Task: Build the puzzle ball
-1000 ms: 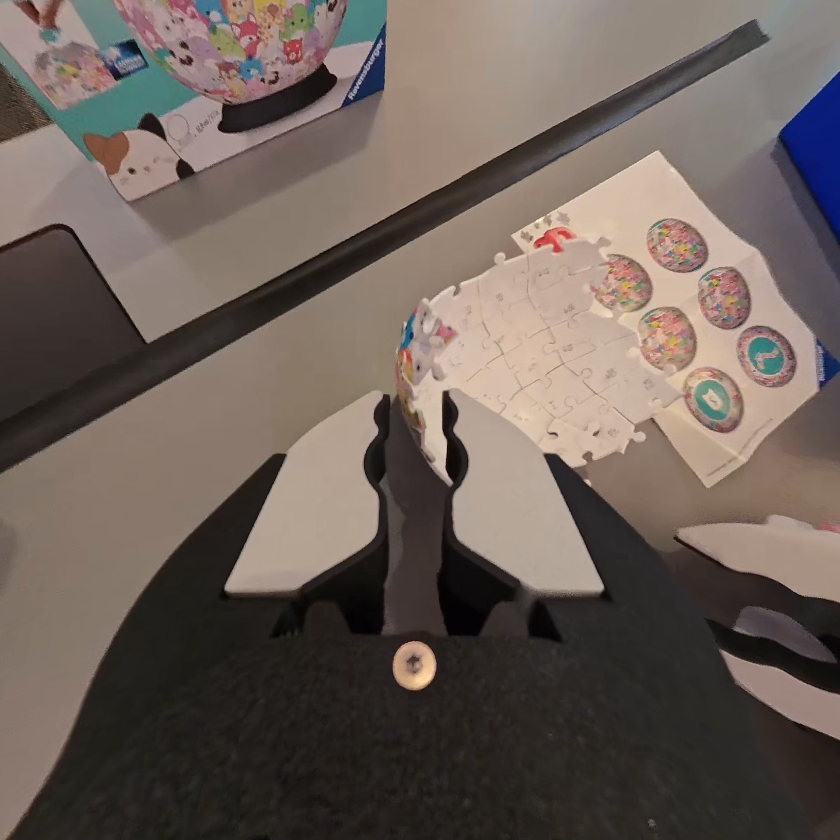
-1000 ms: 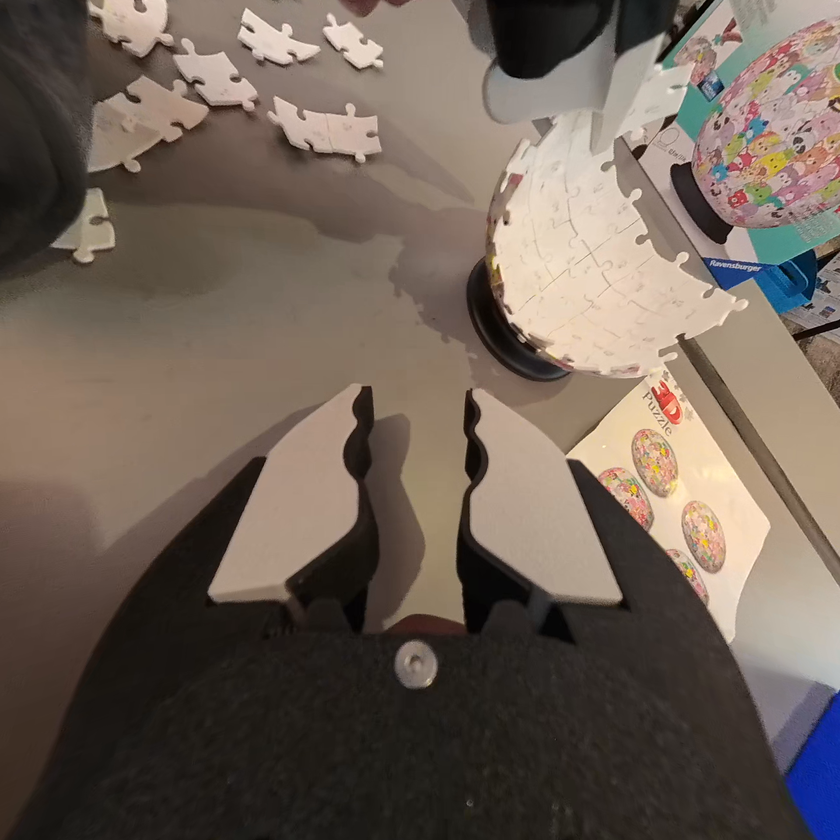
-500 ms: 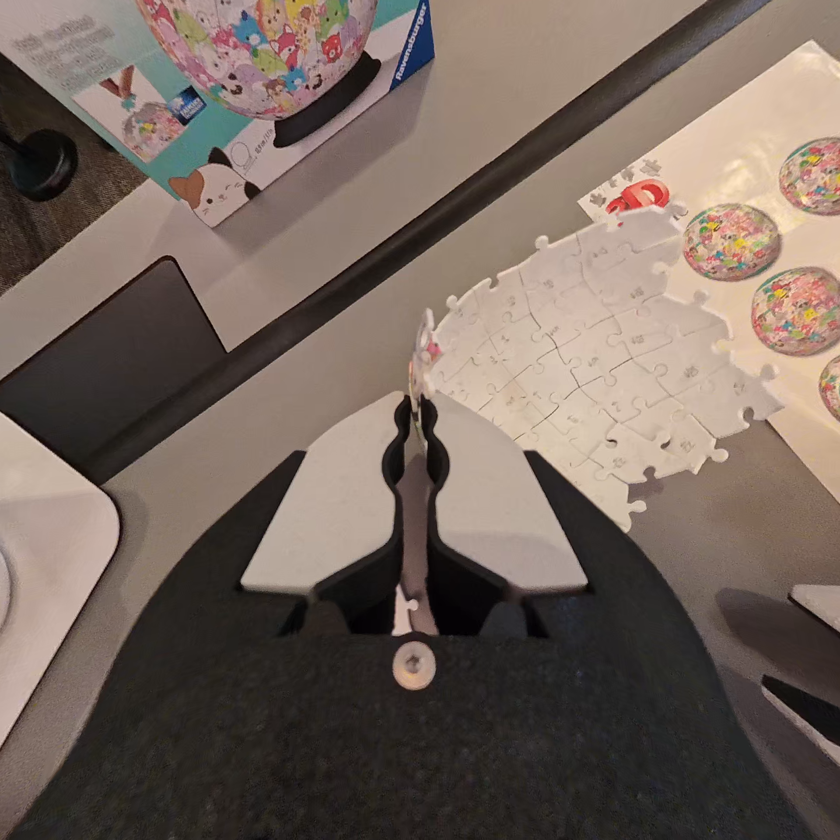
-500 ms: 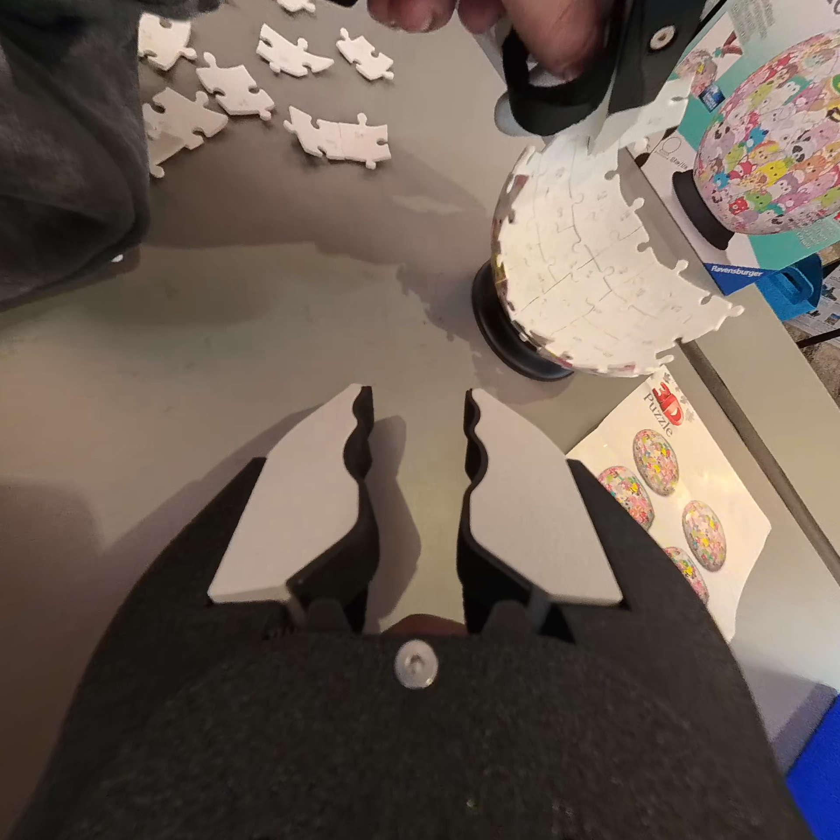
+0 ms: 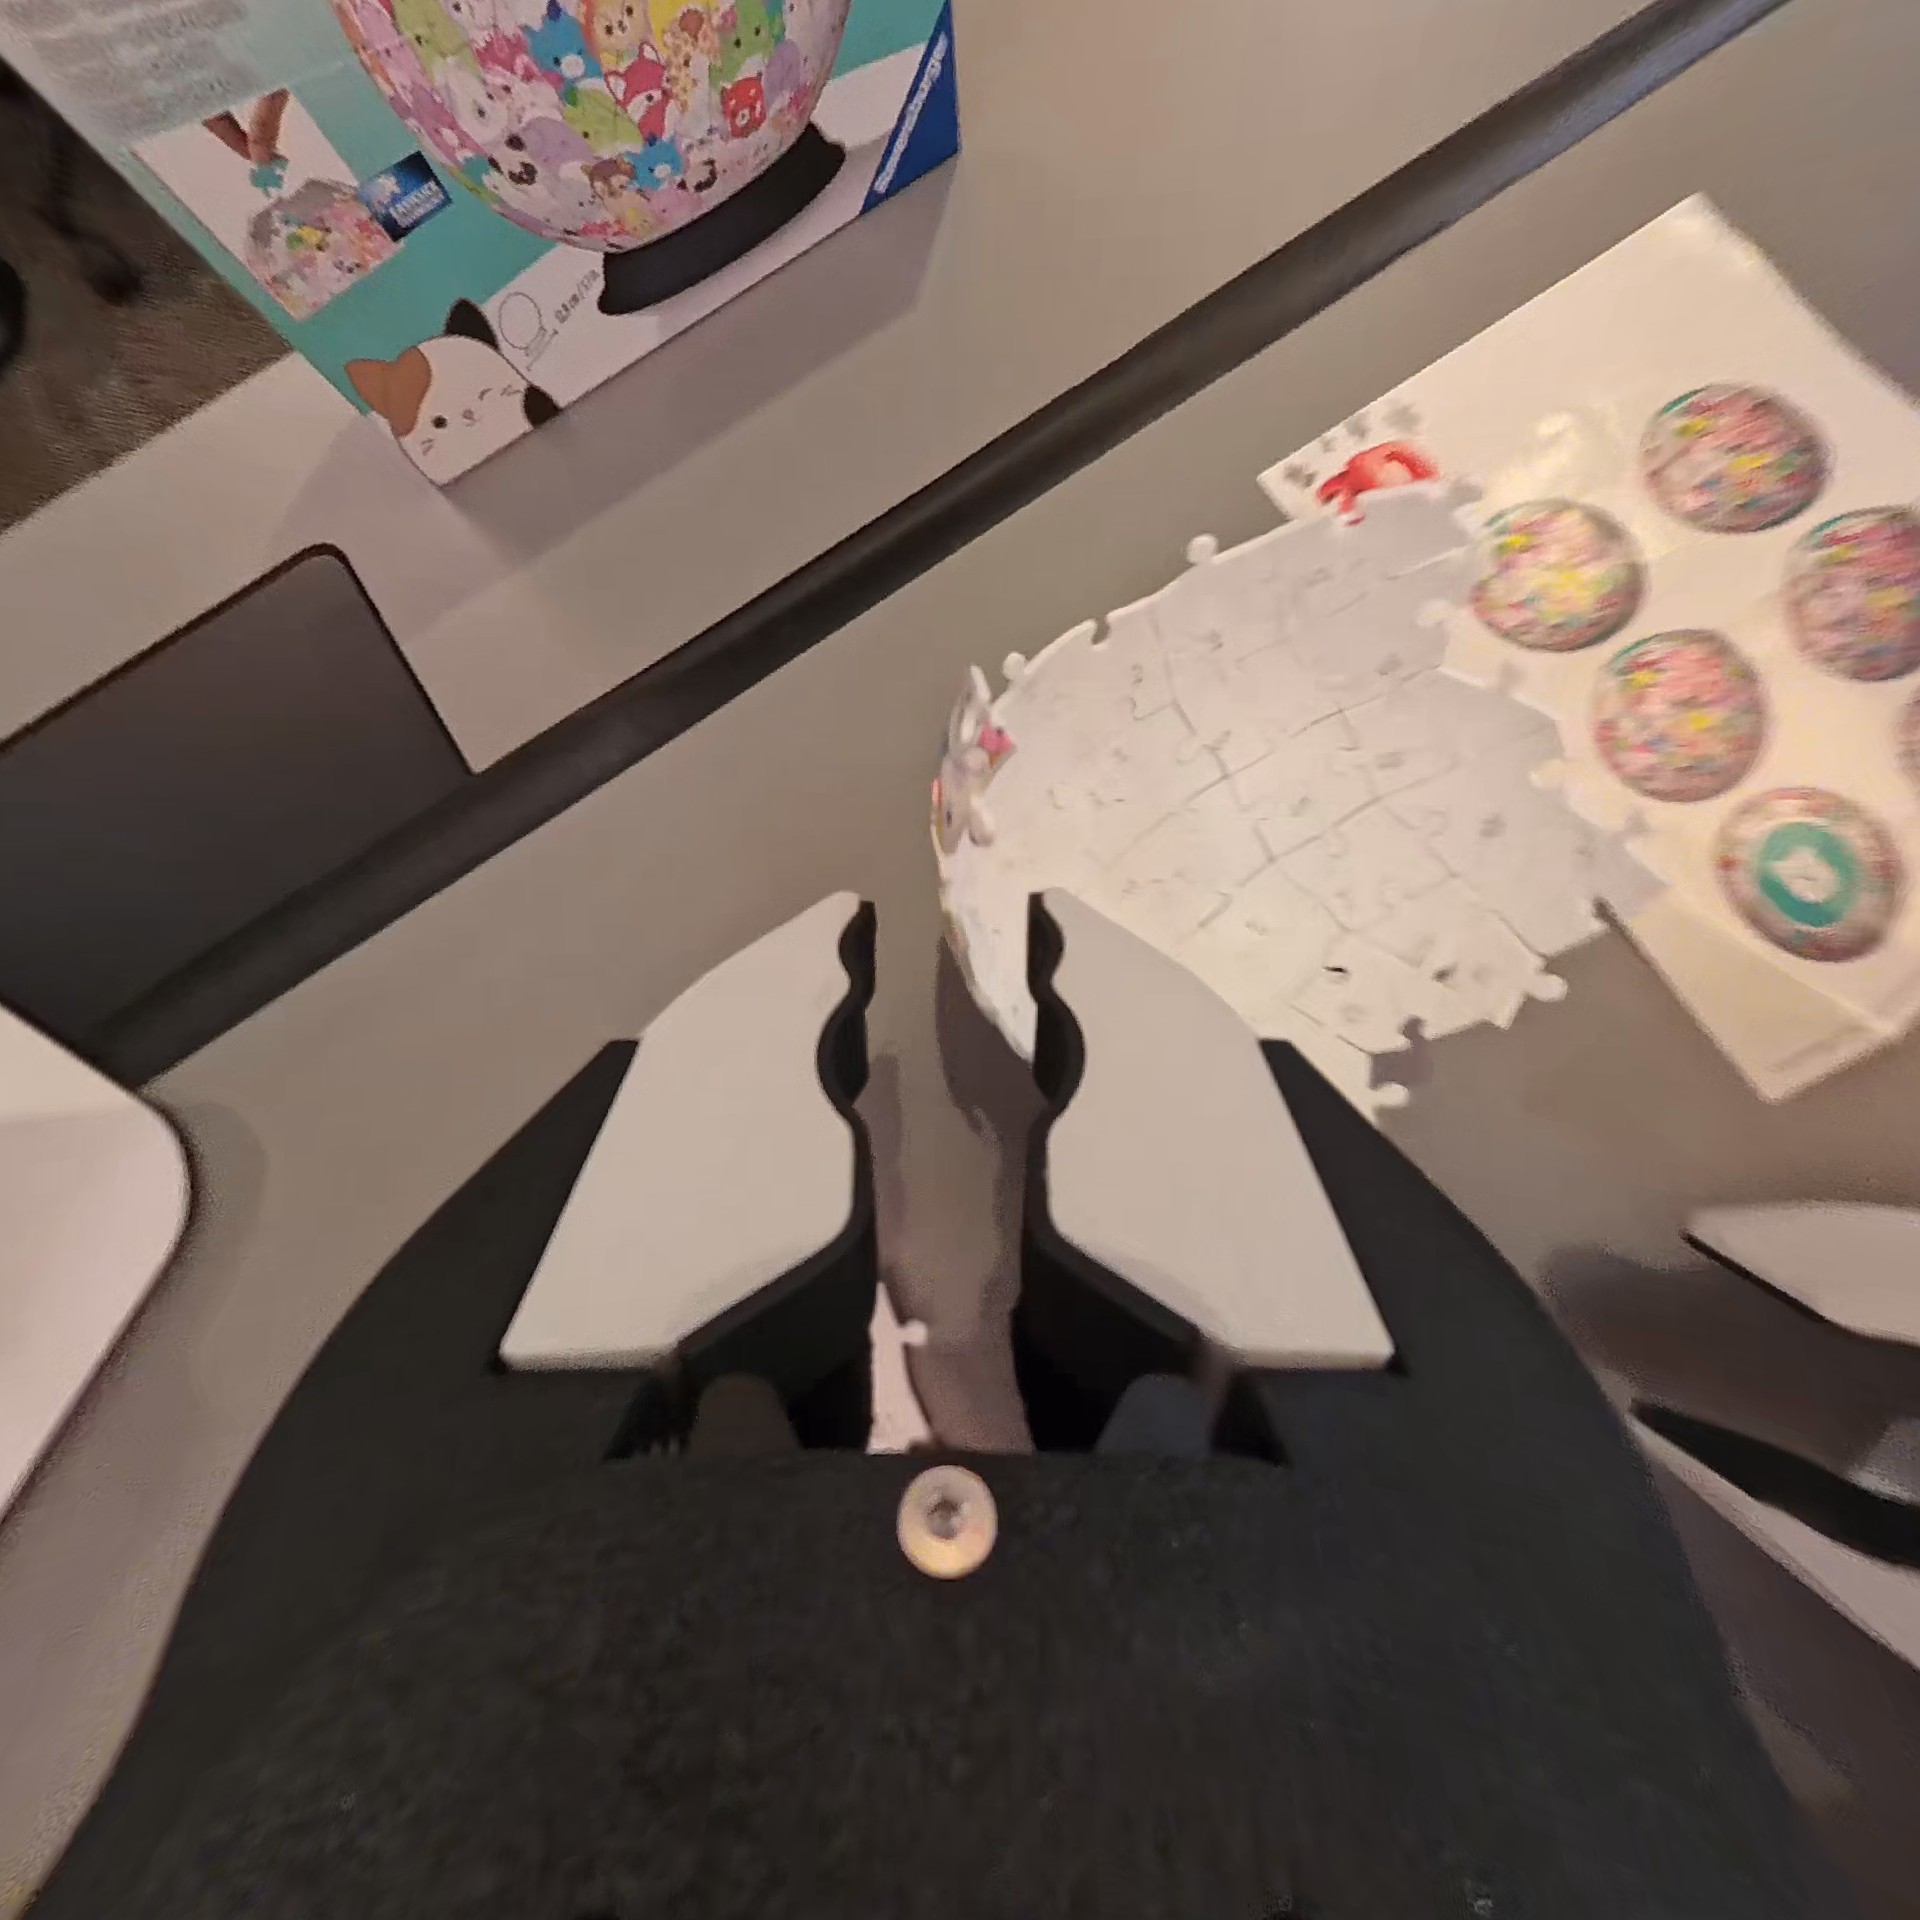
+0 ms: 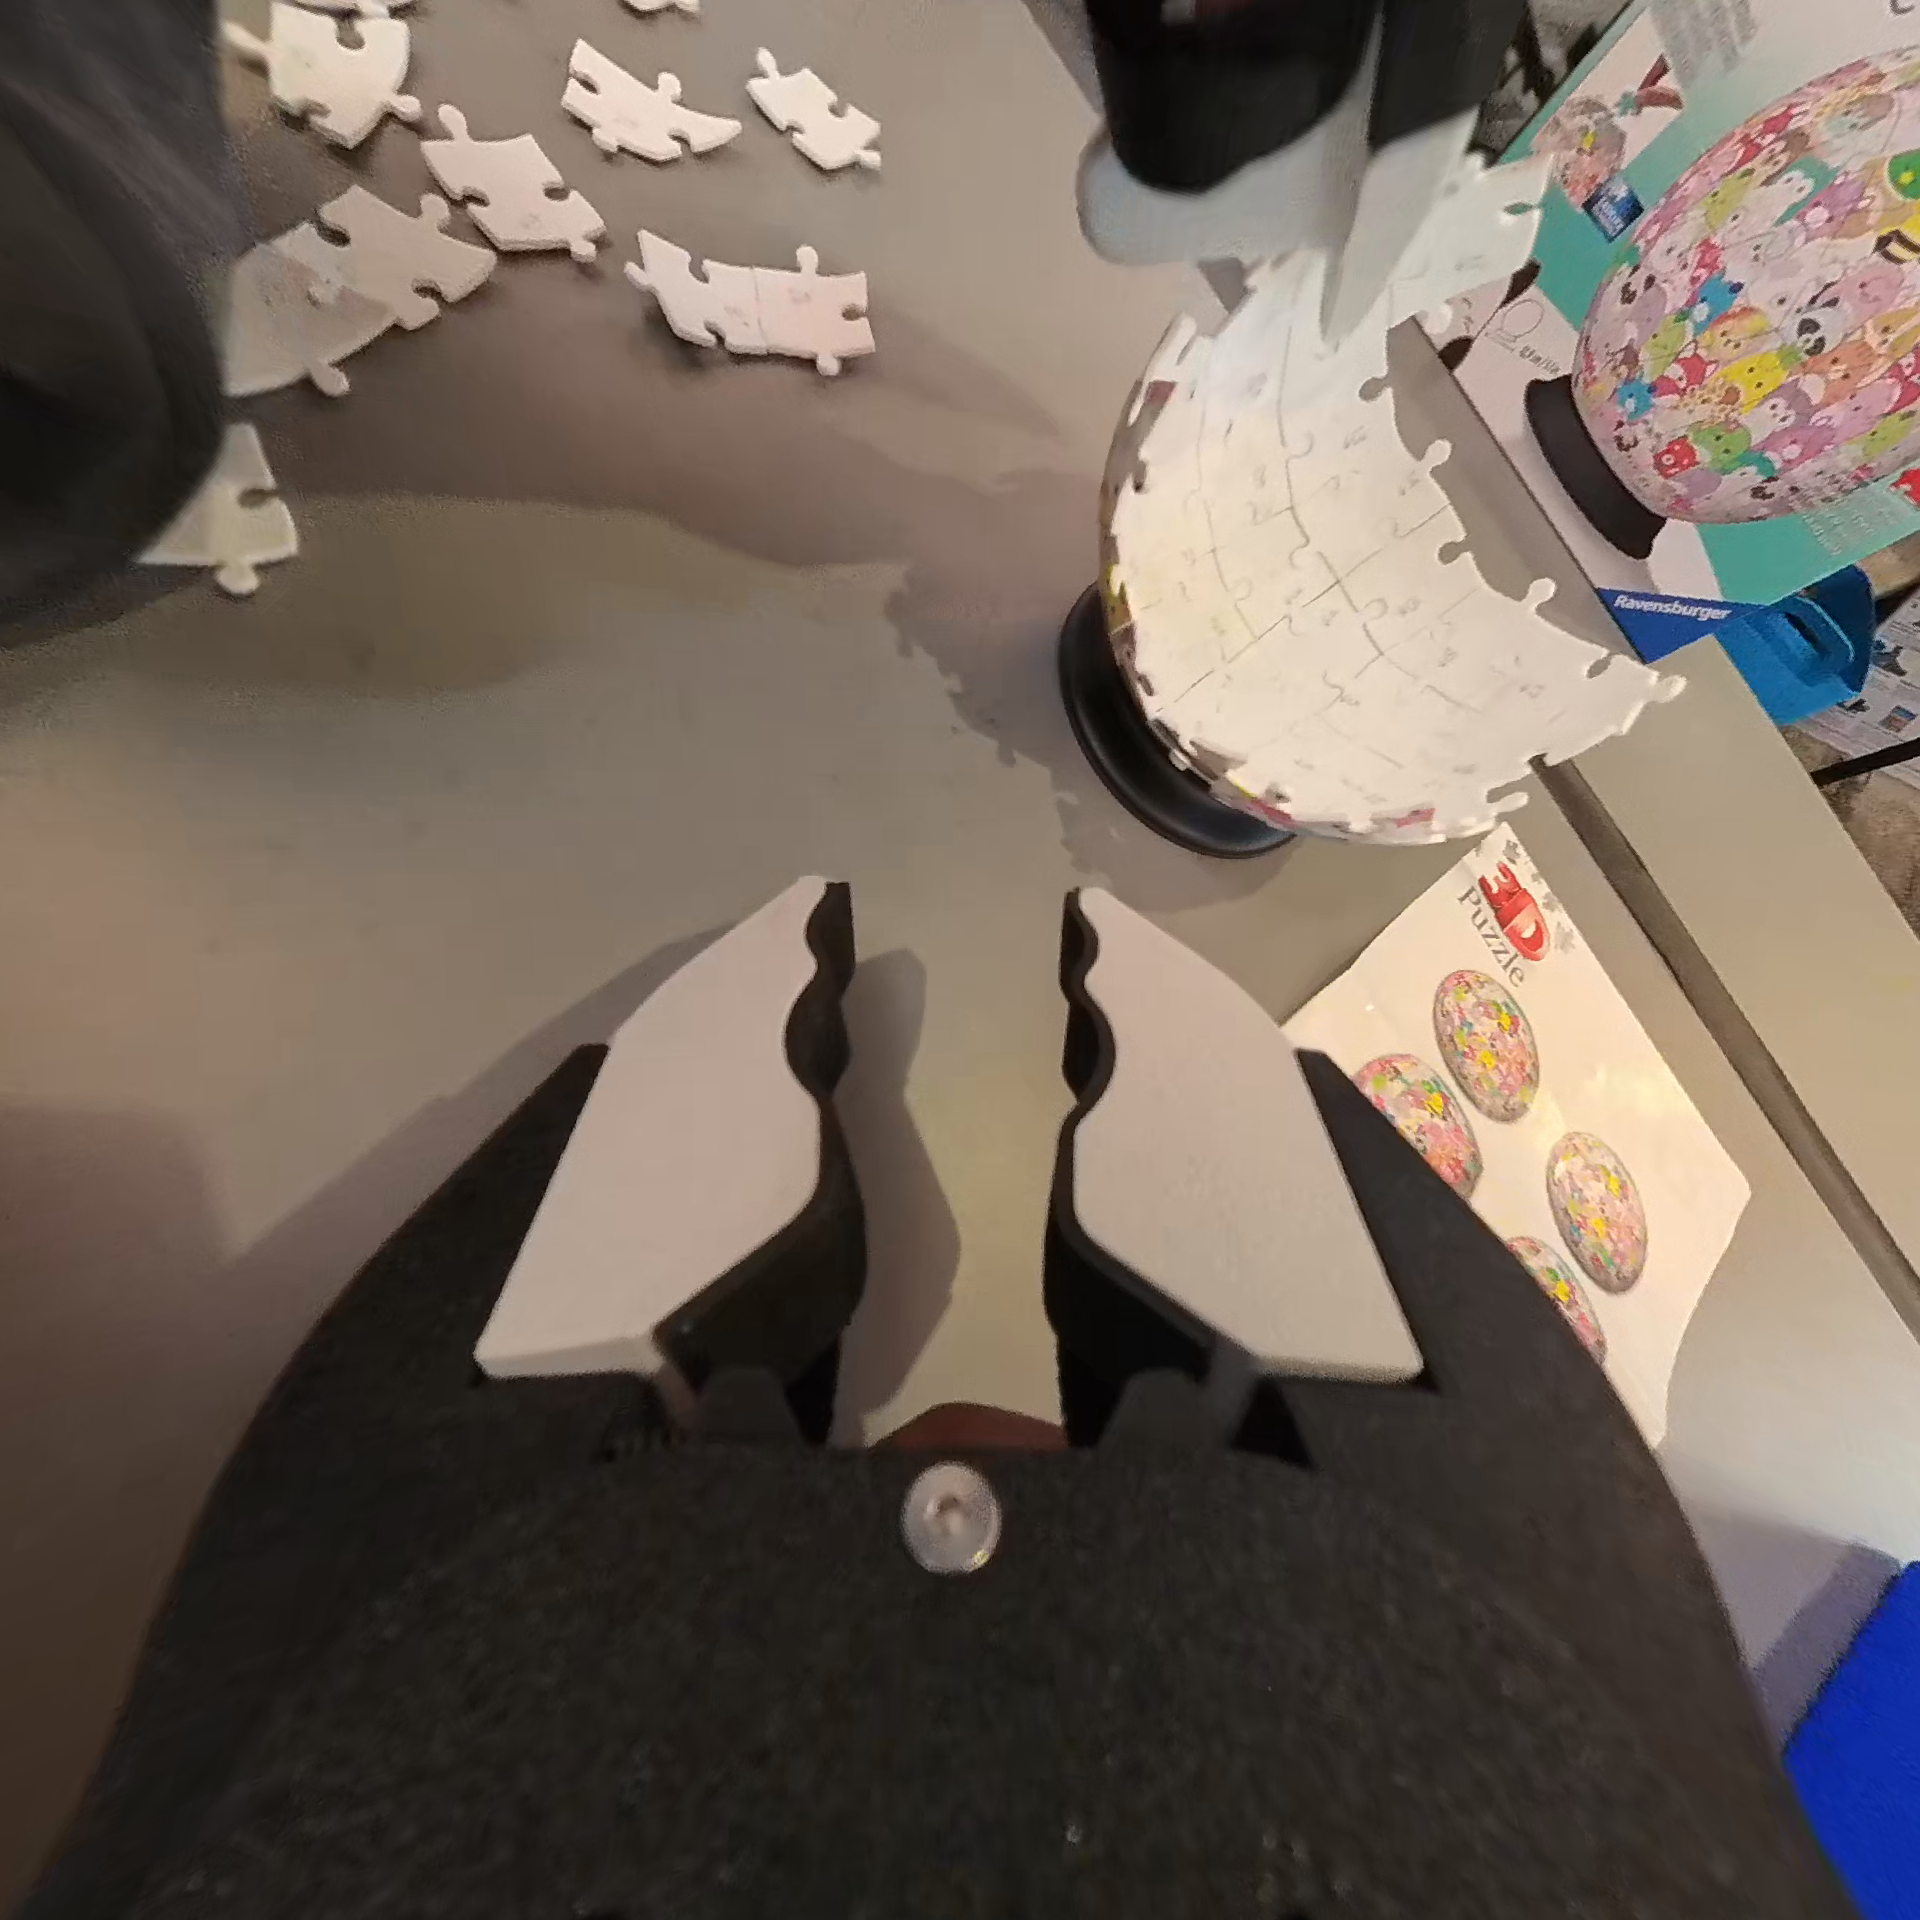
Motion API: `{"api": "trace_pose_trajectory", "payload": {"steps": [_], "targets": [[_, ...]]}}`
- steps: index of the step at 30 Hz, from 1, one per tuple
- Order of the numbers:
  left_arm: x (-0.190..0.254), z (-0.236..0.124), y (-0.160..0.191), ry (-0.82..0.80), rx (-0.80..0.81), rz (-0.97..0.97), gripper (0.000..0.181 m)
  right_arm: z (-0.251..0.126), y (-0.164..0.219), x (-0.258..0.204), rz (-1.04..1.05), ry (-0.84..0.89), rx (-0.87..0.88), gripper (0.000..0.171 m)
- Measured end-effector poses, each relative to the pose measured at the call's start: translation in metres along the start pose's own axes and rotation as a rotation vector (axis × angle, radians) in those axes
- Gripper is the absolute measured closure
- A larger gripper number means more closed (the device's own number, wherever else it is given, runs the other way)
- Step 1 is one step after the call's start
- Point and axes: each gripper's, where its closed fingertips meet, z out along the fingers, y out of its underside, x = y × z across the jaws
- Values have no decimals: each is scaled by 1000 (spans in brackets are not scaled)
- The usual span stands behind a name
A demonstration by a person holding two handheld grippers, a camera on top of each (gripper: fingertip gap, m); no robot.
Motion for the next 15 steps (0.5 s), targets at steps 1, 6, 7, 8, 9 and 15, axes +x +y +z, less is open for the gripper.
{"api": "trace_pose_trajectory", "payload": {"steps": [1,6,7,8,9,15], "targets": [[1,-7,0,39,13,-33,150,-1,0,1,3,2,1,133],[-1,-29,14,251,2,-292,137,-5,2,9,14,22,7,133],[-2,-32,16,276,6,-344,137,-5,2,11,14,31,11,133],[1,-35,16,313,18,-374,139,-6,1,13,14,37,16,133],[4,-39,15,353,38,-390,142,-7,1,15,17,38,24,133],[15,-65,6,533,156,-105,133,-19,-6,30,85,-62,106,127]]}}
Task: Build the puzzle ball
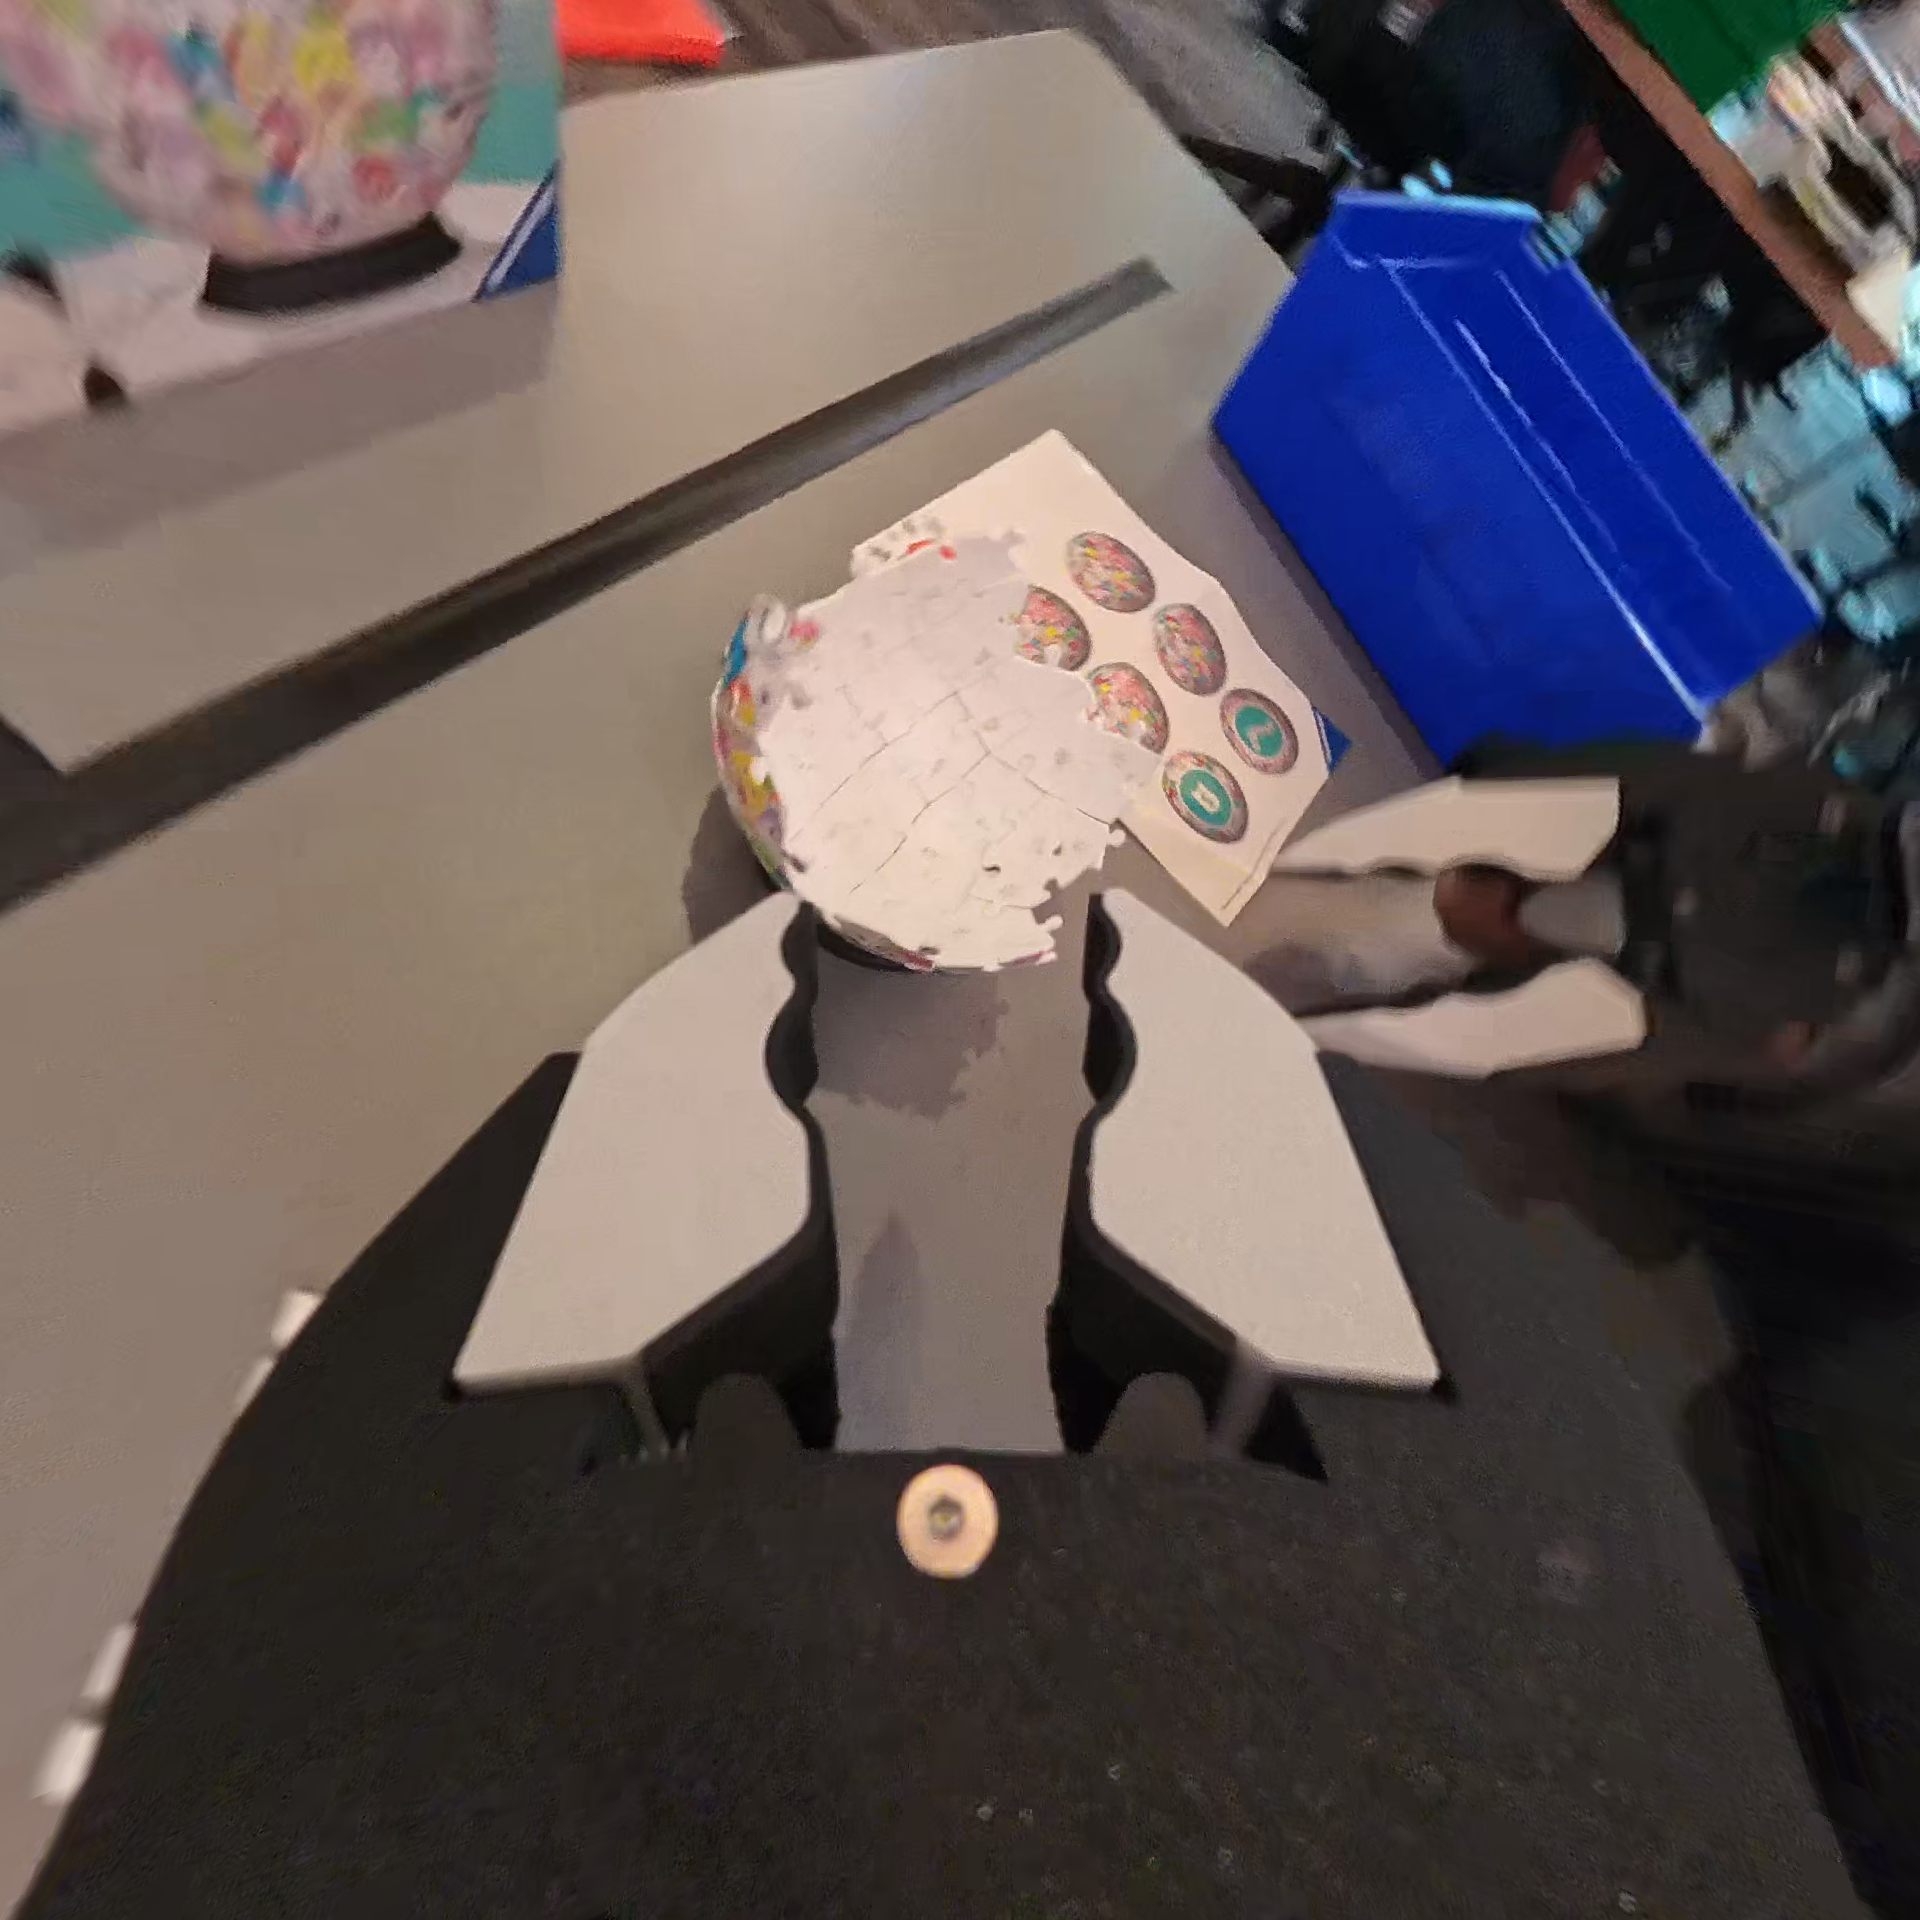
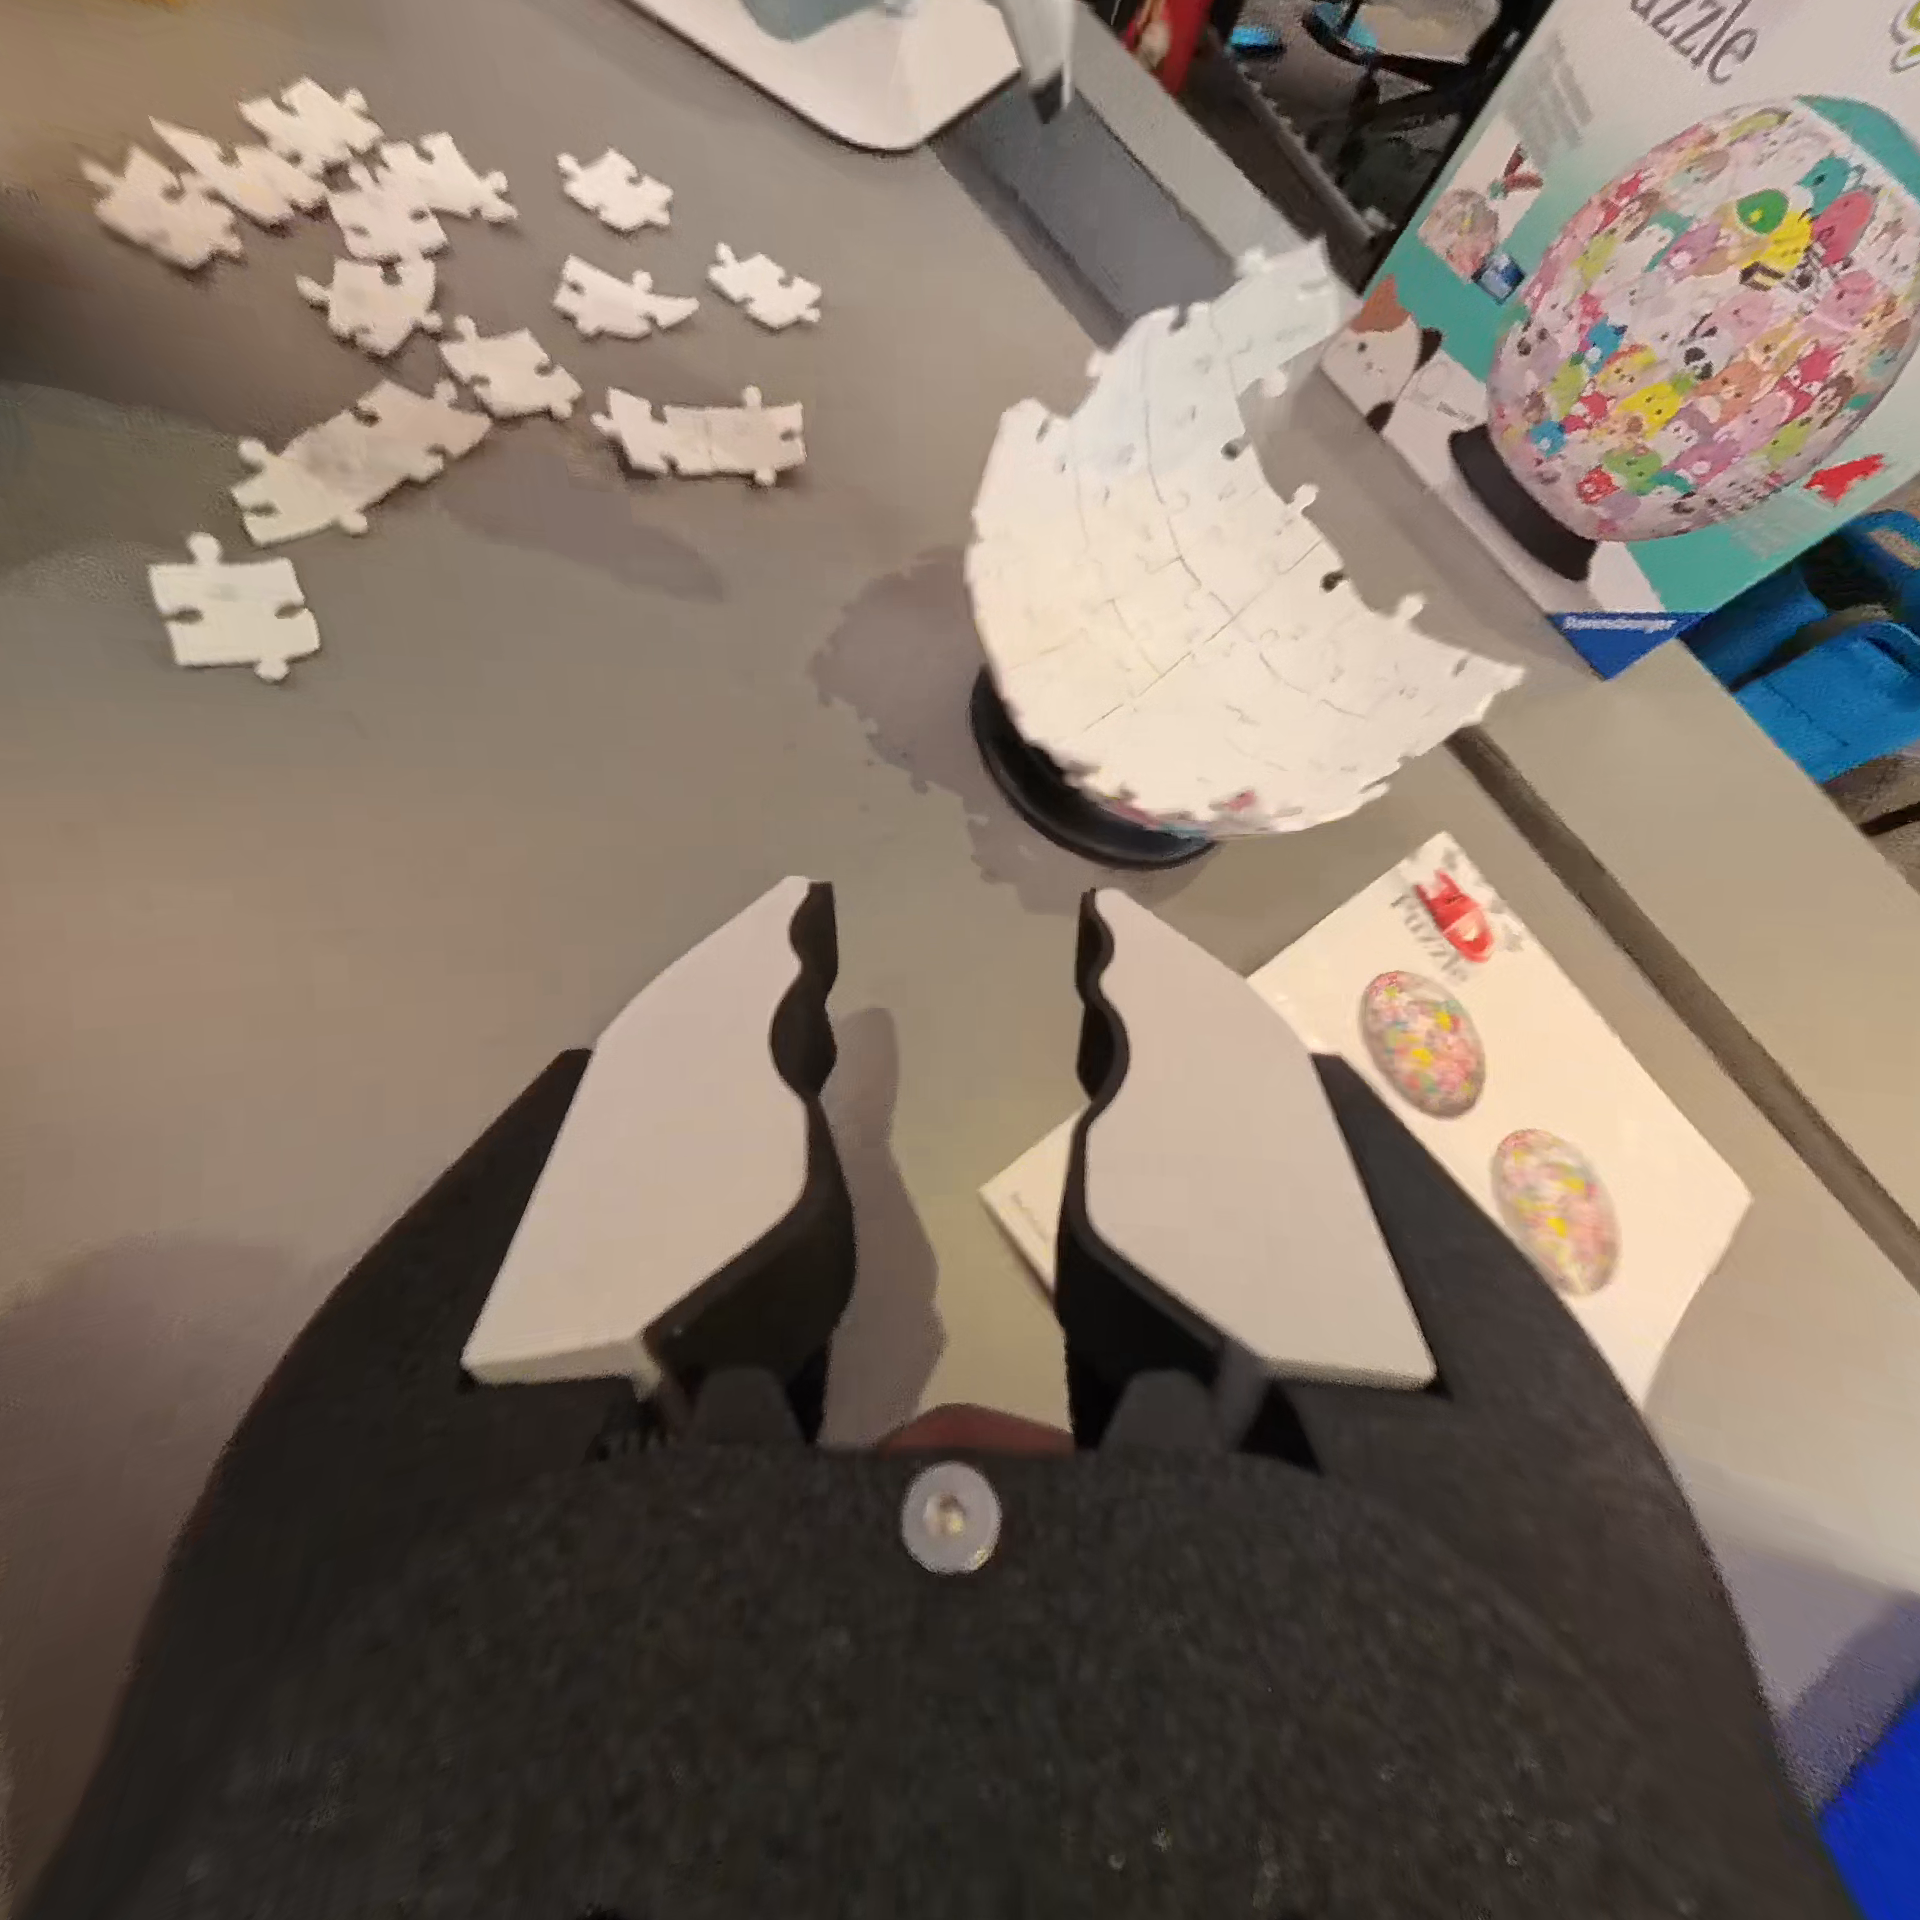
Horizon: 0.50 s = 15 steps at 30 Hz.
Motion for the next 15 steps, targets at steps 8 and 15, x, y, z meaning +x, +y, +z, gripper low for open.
{"api": "trace_pose_trajectory", "payload": {"steps": [8,15], "targets": [[-2,-6,-8,61,97,43,133,-29,-84,101,121,-116,-118,127],[44,-39,26,-52,72,104,131,14,-114,147,-170,-418,-504,126]]}}
